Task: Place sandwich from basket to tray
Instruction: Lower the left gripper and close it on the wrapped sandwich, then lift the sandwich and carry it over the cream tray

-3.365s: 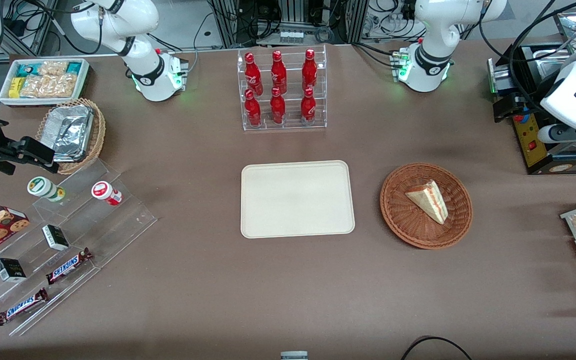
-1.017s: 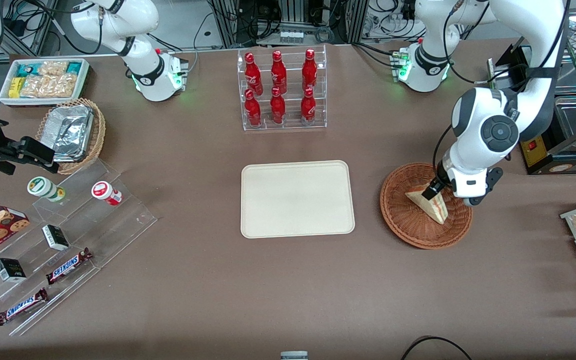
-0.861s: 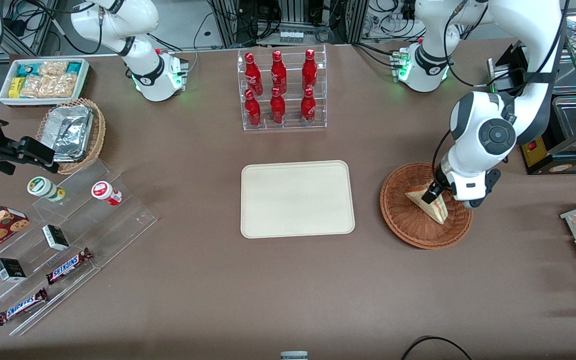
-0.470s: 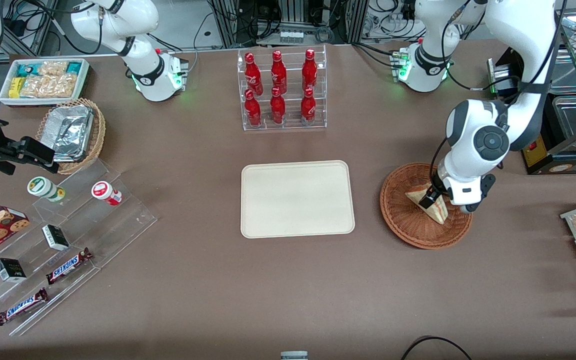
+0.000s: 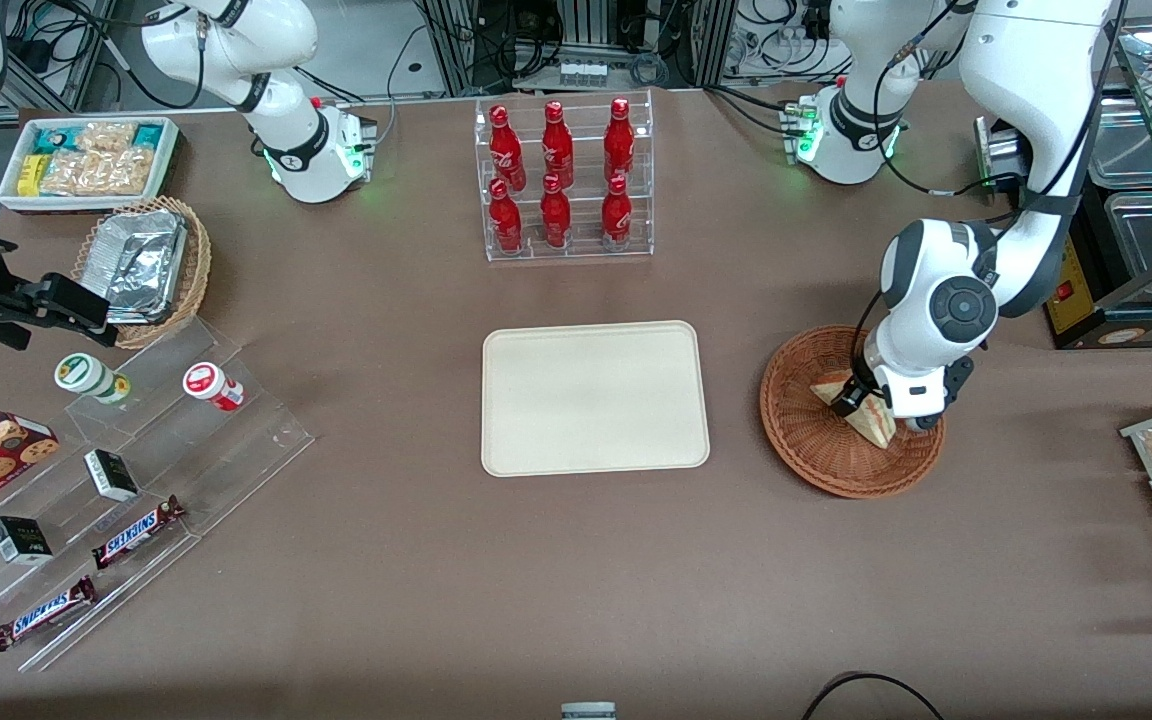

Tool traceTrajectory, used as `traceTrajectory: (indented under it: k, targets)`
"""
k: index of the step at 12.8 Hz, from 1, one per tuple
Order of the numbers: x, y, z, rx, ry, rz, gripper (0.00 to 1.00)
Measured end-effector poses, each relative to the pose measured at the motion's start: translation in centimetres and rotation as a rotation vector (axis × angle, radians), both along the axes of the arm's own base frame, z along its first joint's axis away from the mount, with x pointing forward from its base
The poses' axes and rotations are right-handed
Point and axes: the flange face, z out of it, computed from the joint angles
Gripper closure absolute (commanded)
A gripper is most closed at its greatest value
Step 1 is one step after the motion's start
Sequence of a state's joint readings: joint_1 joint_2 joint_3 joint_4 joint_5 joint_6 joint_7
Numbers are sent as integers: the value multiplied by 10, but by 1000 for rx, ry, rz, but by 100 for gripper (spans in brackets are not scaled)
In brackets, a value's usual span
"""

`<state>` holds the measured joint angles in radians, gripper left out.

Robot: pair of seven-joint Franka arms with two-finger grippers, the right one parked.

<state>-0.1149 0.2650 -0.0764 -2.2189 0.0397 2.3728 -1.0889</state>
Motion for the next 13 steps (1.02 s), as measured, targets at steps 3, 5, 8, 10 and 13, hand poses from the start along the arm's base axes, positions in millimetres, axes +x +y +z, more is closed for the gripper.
traceTrajectory:
  k: [3,5,8,10,13]
  targets:
    - [0,0,1,1,3,0,94]
    - [3,0,10,6,20,-6,95]
    - [18,-5,53,18,101,-75,95]
    - [30,-23,89,16,116,-153,95]
    - [29,-72,103,-2,126,-355,95]
